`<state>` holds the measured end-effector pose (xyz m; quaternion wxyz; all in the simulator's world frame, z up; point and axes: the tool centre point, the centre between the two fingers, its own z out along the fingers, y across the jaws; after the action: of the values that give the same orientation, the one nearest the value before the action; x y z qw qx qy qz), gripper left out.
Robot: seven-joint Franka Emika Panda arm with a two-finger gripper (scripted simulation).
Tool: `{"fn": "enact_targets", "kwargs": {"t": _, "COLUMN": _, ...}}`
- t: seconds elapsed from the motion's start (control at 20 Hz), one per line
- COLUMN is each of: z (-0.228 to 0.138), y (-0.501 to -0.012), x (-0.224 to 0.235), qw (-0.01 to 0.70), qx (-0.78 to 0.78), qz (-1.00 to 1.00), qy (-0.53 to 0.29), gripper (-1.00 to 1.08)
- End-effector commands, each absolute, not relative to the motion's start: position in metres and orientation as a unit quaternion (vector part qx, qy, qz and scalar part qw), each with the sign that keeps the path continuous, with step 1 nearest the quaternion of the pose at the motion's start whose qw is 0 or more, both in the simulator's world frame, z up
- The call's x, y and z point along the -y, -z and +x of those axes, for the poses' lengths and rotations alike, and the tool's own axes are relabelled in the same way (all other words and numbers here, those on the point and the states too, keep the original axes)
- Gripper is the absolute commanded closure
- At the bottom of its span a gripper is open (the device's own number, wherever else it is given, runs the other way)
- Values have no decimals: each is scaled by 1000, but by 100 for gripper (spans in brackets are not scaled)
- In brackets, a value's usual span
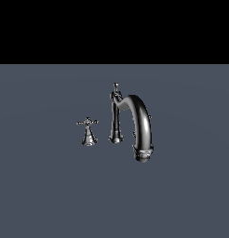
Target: Turn on the faucet by rotating a designated handle.
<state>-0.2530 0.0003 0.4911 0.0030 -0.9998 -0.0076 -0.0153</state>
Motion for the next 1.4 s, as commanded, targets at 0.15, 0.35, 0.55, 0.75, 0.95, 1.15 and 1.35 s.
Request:
{"fn": "enact_targets", "kwargs": {"t": 0.15, "z": -244, "y": -431, "x": 20, "qw": 1, "qx": -10, "qz": -999, "qy": -40, "gripper": 28}}
{"fn": "enact_targets", "kwargs": {"t": 0.35, "z": -221, "y": -378, "x": 23, "qw": 6, "qx": 7, "qz": -998, "qy": -67, "gripper": 20}}
{"fn": "enact_targets", "kwargs": {"t": 0.55, "z": -188, "y": -338, "x": 51, "qw": -21, "qx": 32, "qz": -997, "qy": -68, "gripper": 41}}
{"fn": "enact_targets", "kwargs": {"t": 0.75, "z": -180, "y": -272, "x": 73, "qw": -37, "qx": 58, "qz": -993, "qy": -100, "gripper": 74}}
{"fn": "enact_targets", "kwargs": {"t": 0.95, "z": -135, "y": -250, "x": 102, "qw": -59, "qx": 16, "qz": -996, "qy": -69, "gripper": 78}}
{"fn": "enact_targets", "kwargs": {"t": 1.15, "z": -79, "y": -232, "x": 96, "qw": -62, "qx": -11, "qz": -998, "qy": -29, "gripper": 50}}
{"fn": "enact_targets", "kwargs": {"t": 1.35, "z": -66, "y": -200, "x": 148, "qw": -44, "qx": -140, "qz": -989, "qy": -15, "gripper": 36}}
